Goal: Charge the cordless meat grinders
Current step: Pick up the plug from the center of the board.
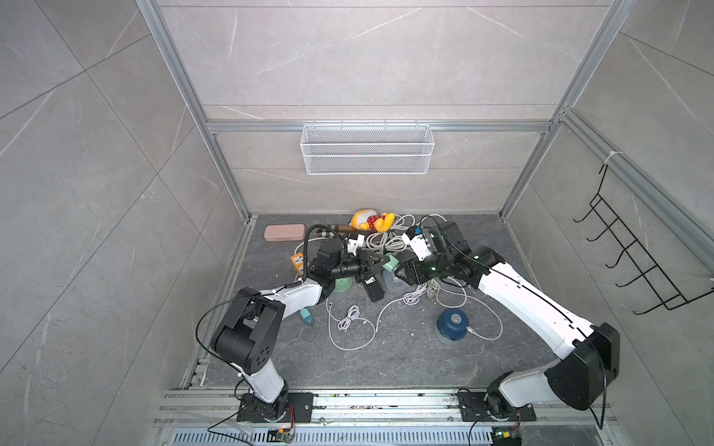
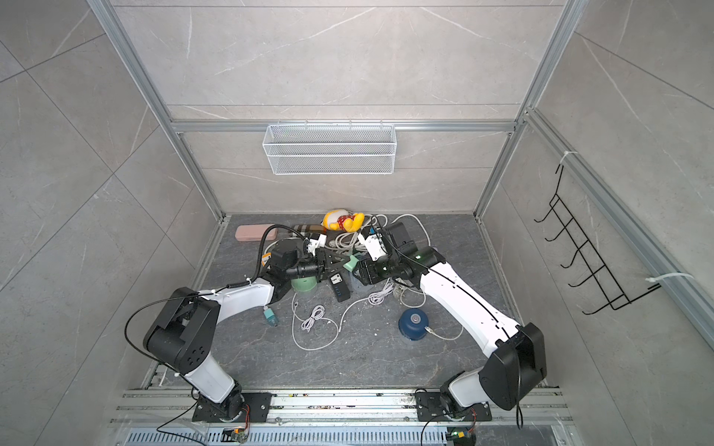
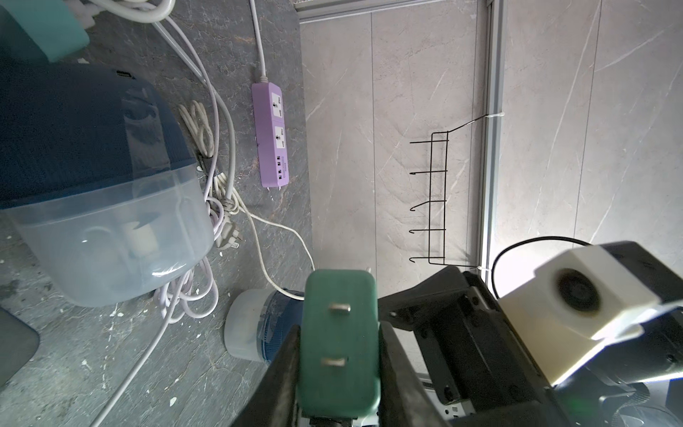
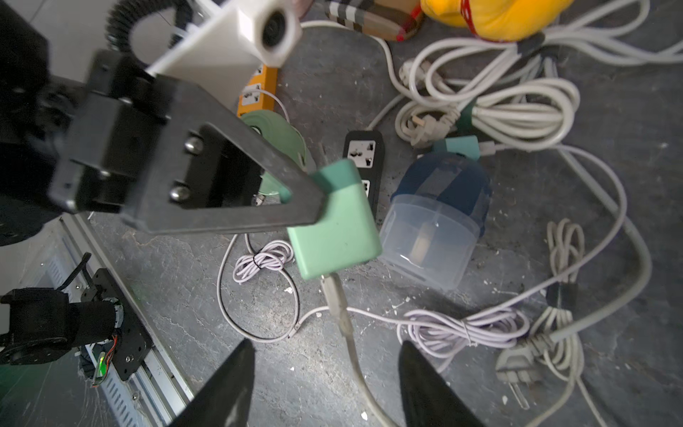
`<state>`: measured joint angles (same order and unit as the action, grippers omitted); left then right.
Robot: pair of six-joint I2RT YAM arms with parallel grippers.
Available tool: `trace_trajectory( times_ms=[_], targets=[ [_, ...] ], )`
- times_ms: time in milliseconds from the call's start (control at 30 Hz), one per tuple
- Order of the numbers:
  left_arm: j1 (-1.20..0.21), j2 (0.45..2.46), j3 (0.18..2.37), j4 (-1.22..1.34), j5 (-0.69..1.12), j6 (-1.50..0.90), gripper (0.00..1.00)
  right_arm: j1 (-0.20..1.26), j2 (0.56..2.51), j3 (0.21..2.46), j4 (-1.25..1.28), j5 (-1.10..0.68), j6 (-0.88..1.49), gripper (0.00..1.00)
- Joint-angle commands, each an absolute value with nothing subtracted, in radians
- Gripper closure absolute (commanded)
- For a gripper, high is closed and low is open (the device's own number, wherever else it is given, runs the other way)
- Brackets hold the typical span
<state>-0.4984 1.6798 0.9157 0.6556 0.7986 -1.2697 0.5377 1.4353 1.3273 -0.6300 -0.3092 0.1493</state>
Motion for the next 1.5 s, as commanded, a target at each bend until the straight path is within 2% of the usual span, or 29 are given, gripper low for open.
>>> trace_trajectory(
  times_ms=[0,133,267,333,500,667,800,1133,1467],
  targets=[
    [-0.493,1.682,0.912,0.770,0.831,-1.279,1.00,0.541,1.384,1.348,-0.595,-0.257,0.245,0.28],
    [-0.492,1.666,0.886,0.853,0.776,-1.292,1.00,0.541,1.308,1.328,-0.492,-0.322,0.350,0.27],
    [-0.487,1.645,0.870,0.973,0.678,-1.325,1.00,0.546,1.296,1.313,-0.430,-0.415,0.507,0.35],
    [-0.486,1.637,0.880,1.001,0.632,-1.334,1.00,0.555,1.281,1.272,-0.386,-0.425,0.594,0.35],
    [-0.488,1.645,0.900,1.107,0.536,-1.387,1.00,0.600,1.203,1.063,-0.142,-0.381,0.805,0.19],
    [-0.489,1.677,0.909,1.200,0.503,-1.451,1.00,0.629,1.223,0.938,0.087,-0.337,0.960,0.17],
    [-0.496,1.670,0.890,1.234,0.492,-1.476,1.00,0.637,1.306,0.944,0.207,-0.331,0.999,0.17],
    [-0.498,1.565,0.803,1.200,0.471,-1.461,1.00,0.635,1.369,0.940,0.405,-0.234,1.038,0.17],
    [-0.498,1.543,0.771,1.221,0.461,-1.484,1.00,0.603,1.453,0.967,0.554,-0.224,1.099,0.19]
  ],
)
